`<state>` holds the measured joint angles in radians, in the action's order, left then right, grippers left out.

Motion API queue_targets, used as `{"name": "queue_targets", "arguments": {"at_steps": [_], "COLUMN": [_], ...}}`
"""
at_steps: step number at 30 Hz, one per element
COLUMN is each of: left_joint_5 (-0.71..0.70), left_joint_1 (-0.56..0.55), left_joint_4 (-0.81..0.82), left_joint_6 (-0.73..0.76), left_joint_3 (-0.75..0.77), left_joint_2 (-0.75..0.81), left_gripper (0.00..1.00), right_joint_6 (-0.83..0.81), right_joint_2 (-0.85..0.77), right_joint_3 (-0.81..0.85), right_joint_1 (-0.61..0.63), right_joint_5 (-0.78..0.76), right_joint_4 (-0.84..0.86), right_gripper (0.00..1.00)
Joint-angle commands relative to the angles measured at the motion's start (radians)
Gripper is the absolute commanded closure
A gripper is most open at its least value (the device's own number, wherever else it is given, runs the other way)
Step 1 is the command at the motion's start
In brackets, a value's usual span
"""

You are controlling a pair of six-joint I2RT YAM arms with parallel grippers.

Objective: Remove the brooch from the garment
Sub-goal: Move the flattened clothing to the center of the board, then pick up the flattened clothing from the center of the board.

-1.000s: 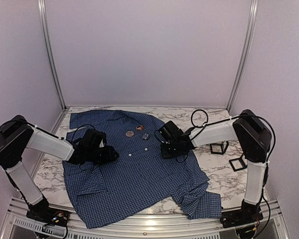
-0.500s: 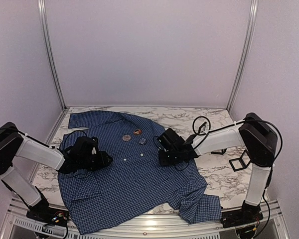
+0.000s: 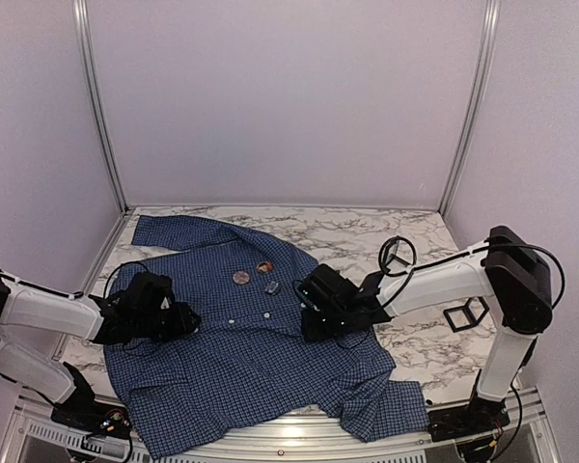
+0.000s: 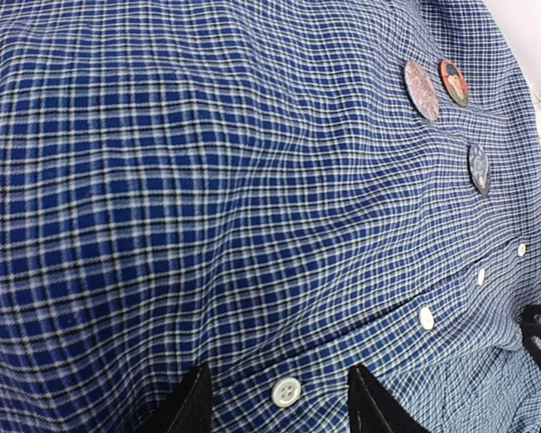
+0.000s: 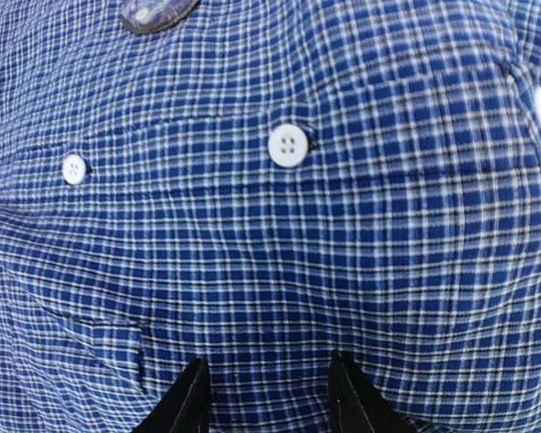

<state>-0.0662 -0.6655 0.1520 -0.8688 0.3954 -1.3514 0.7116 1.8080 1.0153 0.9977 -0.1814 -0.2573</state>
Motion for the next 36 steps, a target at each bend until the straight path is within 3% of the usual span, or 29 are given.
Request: {"name": "queue_targets", "arguments": {"at_steps": [1,8,17,36], "left_joint_5": [-0.026,-0.02,0.008,0.143], "left_joint_1": [0.0,0.001,0.001,-0.003], "left_joint_4": [-0.237,-0.405,-0.412,-0.313], "left_joint_6": [0.05,0.163,0.192,0.134], "left_joint_3": [0.036,0.207,0.407,0.554], "left_joint_2": [0.066,0.122,-0.02,-0.264], "left_gripper": [0.47,0.47,0.47,0.47], "right_joint_6": [-0.047,-0.158,-0.289,-0.37], "right_joint_2": [0.035,0.178,0.406,0.468], "right_joint_3": [0.198,0.429,0.688,0.596], "right_joint_1": [-0.008,-0.112,-0.183,-0.189], "right_joint_5": [-0.044,-0.054,-0.065,-0.1], "right_joint_4": [-0.175,-0.181,-0.183,-0.188], "right_gripper": [0.54,0.44,0.39,0.36]}}
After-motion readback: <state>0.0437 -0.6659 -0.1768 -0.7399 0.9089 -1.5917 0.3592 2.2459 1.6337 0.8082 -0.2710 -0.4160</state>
